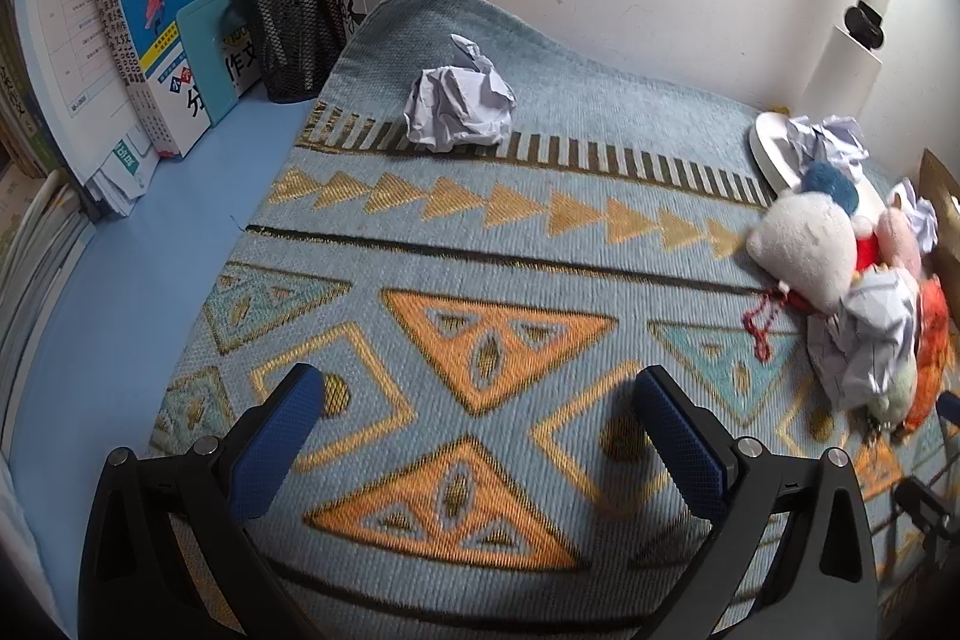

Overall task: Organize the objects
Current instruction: 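Grasp a paper ball with the left tool while the right tool grasps the orange snack plush, then carry paper ball and orange snack plush to the amber bowl and release both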

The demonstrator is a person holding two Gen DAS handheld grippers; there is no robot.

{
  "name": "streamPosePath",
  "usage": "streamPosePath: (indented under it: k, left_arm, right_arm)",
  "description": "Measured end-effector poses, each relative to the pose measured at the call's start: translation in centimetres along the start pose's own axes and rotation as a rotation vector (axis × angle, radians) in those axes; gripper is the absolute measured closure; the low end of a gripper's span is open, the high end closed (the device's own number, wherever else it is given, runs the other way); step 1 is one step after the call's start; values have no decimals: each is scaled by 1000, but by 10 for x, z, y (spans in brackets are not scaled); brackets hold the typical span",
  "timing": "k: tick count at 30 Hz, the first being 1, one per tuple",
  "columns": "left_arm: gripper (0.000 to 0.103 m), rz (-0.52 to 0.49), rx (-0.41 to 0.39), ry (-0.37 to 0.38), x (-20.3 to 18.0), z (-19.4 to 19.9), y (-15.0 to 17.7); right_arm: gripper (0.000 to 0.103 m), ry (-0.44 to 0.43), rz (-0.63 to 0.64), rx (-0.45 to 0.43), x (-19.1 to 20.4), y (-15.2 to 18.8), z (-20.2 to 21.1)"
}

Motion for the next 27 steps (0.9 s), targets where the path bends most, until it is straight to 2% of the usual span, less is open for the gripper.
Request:
streamPosePath:
  k: [3,5,8,12,14,16,18,19,20,23,25,27]
  left_arm:
    - [0,70,-31,31,9,-9,-27]
    - [0,93,-55,-3,14,-19,-49]
    - [0,111,-49,-24,20,-38,-76]
    - [1,119,-11,-75,30,-59,-95]
    - [1,103,-11,-49,30,-61,-101]
    - [2,80,-6,-60,30,-62,-104]
    - [32,74,-40,-49,32,-53,-105]
    - [64,75,-65,-45,33,-47,-105]
    - [63,75,-88,-47,35,-40,-104]
    - [63,67,-155,-43,37,-17,-97]
    - [63,63,-149,-10,37,-6,-90]
    - [63,66,-139,16,38,5,-81]
  right_arm:
    - [0,-85,-60,-18,-7,-6,2]
    - [0,-127,-100,-38,-12,-14,3]
    - [0,-185,-157,-74,-18,-25,3]
    - [3,-186,-175,-76,-16,-32,-8]
    - [5,-172,-168,-68,-13,-32,-16]
    - [8,-165,-155,-85,-10,-32,-14]
    - [20,-194,-161,-93,-11,-33,-14]
    - [34,-217,-163,-98,-11,-33,-13]
    - [49,-243,-161,-102,-9,-33,-13]
    - [59,-221,-130,-117,0,-32,-7]
    - [68,-218,-132,-132,4,-30,-4]
    - [70,-224,-161,-137,0,-25,0]
Point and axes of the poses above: each gripper's, at about its wrist camera, not at the fingertips, and z roughly against the way its jaws point, x to its left, y to its underside, the point moved 1 cm from there along -z, roughly the way its jaws point, and after that the axes turned 2 degrees about -x, right-handed, at the moved point
